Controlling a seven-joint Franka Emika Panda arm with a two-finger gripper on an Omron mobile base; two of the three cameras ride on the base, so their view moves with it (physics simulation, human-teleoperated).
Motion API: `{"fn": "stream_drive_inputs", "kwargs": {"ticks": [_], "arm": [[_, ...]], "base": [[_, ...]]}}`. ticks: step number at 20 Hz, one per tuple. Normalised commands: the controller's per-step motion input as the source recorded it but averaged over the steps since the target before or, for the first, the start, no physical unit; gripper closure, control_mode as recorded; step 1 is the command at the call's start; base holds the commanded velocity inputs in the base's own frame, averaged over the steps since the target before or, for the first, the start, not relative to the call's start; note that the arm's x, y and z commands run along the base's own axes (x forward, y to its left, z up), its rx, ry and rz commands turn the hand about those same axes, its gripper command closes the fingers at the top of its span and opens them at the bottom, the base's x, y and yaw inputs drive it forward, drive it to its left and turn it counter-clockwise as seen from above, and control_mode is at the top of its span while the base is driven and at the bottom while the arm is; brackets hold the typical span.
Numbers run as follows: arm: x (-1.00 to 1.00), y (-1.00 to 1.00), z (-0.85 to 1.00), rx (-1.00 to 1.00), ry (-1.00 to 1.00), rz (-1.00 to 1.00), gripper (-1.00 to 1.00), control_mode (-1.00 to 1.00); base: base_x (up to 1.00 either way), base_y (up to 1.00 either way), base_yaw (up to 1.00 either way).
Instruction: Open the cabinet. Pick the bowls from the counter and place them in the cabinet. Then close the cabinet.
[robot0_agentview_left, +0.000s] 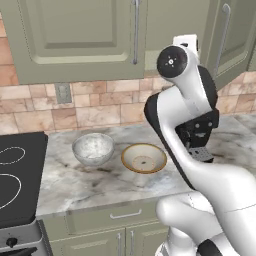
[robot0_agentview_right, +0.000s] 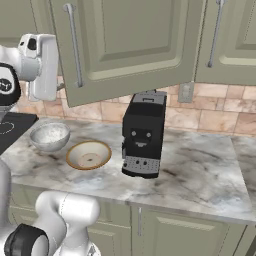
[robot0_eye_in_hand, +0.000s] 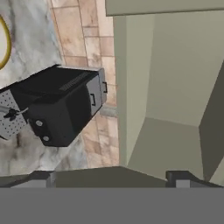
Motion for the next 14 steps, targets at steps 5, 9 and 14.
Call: {"fn": "stream_drive_inputs", "kwargs": {"ticks": [5, 9, 14], "arm": [[0.75, -0.07, 0.0, 0.0, 0.13, 0.0, -1.0, -1.0], [-0.16, -0.16, 0.0, -0.02, 0.11, -0.06, -1.0, -1.0], [-1.0, -0.49, 0.0, 0.0, 0.0, -0.21, -1.0, -1.0]], "base": [[0.0, 0.0, 0.0], [0.0, 0.0, 0.0], [0.0, 0.0, 0.0]]}}
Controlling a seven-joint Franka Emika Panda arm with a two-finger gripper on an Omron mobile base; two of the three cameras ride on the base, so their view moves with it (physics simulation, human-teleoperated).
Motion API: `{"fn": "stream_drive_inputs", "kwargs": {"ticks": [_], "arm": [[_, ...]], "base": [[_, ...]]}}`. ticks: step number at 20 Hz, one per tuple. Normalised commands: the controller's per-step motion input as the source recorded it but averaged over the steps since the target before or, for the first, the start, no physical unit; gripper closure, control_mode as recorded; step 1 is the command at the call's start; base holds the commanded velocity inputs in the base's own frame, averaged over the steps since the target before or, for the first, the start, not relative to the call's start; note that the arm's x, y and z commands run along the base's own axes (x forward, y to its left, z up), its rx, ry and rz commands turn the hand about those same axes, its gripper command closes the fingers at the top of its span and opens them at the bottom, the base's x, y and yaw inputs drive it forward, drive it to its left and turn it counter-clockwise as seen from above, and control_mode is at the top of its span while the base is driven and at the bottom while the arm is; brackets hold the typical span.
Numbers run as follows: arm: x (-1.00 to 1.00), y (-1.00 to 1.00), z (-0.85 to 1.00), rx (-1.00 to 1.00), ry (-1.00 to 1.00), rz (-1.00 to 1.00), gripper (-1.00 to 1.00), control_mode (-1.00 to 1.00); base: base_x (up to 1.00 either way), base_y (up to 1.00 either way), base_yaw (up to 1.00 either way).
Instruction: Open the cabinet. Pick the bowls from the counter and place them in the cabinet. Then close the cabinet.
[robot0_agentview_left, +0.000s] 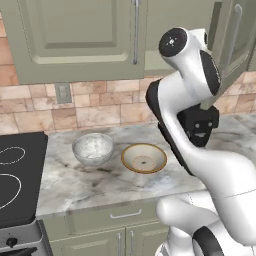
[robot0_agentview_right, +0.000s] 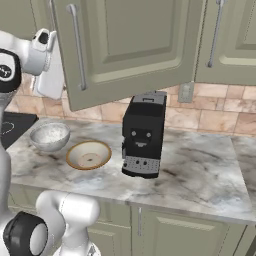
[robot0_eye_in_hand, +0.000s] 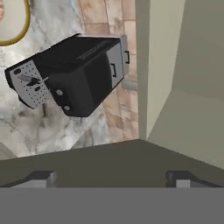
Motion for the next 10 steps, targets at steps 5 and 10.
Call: {"fn": "stream_drive_inputs", "kwargs": {"ticks": [5, 10], "arm": [[-1.0, -0.67, -0.03, 0.0, 0.0, -0.26, -1.0, -1.0], [-0.98, -0.97, -0.02, 0.0, 0.0, -0.29, -1.0, -1.0]], "base": [[0.0, 0.0, 0.0], [0.0, 0.0, 0.0]]}}
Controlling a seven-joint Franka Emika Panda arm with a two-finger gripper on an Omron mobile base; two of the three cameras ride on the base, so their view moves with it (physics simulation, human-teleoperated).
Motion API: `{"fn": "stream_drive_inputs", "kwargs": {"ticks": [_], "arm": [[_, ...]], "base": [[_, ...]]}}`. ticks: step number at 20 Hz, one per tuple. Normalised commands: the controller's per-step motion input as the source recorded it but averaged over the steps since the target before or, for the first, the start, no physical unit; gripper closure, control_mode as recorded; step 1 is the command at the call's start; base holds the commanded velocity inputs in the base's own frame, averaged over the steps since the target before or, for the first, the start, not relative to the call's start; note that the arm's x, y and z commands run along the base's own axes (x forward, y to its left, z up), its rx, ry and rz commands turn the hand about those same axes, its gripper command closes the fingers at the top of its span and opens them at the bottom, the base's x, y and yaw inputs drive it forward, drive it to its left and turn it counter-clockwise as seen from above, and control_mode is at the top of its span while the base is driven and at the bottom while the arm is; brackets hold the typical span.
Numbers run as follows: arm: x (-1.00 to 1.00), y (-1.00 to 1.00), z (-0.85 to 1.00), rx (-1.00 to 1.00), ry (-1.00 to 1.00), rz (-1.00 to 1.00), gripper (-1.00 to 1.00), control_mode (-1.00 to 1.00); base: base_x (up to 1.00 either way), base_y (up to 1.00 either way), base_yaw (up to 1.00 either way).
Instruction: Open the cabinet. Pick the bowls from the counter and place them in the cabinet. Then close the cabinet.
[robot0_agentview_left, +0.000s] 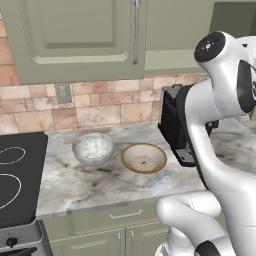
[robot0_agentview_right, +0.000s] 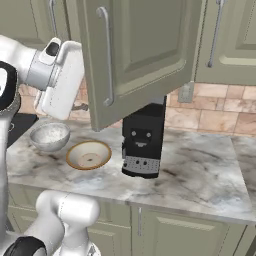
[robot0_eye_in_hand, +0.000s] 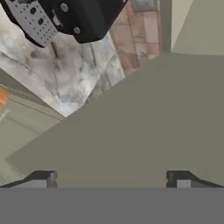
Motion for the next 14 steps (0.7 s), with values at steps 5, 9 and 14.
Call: {"fn": "stream_drive_inputs", "kwargs": {"ticks": [5, 9, 14], "arm": [[-0.88, -1.0, -0.08, 0.0, 0.0, -0.25, -1.0, -1.0], [-0.8, -0.99, -0.04, 0.0, 0.0, -0.21, -1.0, -1.0], [-0.51, -0.48, 0.0, 0.06, -0.03, -0.08, -1.0, -1.0]], "base": [[0.0, 0.0, 0.0], [0.0, 0.0, 0.0], [0.0, 0.0, 0.0]]}}
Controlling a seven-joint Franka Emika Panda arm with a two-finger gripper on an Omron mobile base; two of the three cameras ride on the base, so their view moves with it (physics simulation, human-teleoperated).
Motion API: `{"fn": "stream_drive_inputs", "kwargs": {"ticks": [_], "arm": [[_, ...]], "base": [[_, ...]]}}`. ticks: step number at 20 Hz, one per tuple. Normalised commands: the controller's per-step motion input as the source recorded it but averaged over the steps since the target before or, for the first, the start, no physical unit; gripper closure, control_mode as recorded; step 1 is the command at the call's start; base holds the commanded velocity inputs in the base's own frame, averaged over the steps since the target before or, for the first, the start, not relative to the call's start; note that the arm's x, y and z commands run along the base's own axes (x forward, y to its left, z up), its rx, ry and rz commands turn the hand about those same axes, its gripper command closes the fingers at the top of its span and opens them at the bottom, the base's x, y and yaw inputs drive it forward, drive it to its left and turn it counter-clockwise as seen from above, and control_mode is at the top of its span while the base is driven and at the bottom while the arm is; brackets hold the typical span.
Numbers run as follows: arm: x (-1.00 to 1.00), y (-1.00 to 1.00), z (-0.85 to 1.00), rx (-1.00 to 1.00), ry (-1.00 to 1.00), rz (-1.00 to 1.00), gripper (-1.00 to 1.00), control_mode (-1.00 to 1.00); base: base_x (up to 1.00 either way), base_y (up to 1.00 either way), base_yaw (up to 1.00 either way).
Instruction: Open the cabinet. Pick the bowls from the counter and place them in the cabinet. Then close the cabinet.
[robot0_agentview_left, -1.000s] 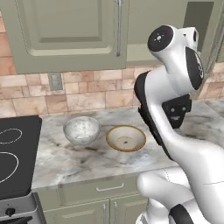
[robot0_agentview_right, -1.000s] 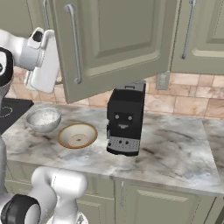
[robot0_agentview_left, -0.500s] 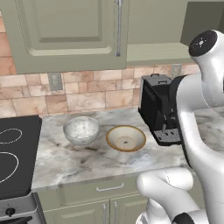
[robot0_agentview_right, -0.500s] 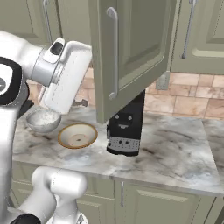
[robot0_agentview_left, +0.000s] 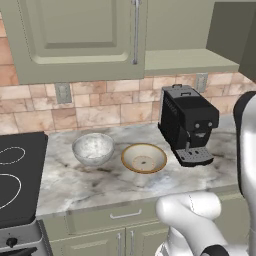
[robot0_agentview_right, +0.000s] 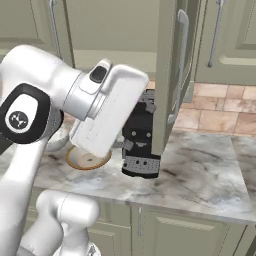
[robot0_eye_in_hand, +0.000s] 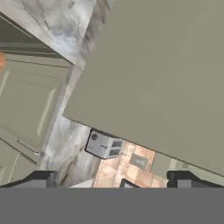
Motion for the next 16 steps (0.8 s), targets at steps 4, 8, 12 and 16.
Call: {"fn": "stream_drive_inputs", "kwargs": {"ticks": [4, 8, 12, 16], "arm": [[-0.32, 0.08, 0.0, 0.0, -0.24, 0.0, -1.0, -1.0], [-0.06, 0.66, 0.0, 0.14, -0.4, -0.01, -1.0, -1.0], [0.0, 1.0, 0.03, 0.11, -0.53, -0.02, -1.0, -1.0], [0.05, 1.0, 0.0, 0.11, -0.56, 0.0, -1.0, -1.0]], "base": [[0.0, 0.0, 0.0], [0.0, 0.0, 0.0], [0.0, 0.0, 0.0], [0.0, 0.0, 0.0]]}}
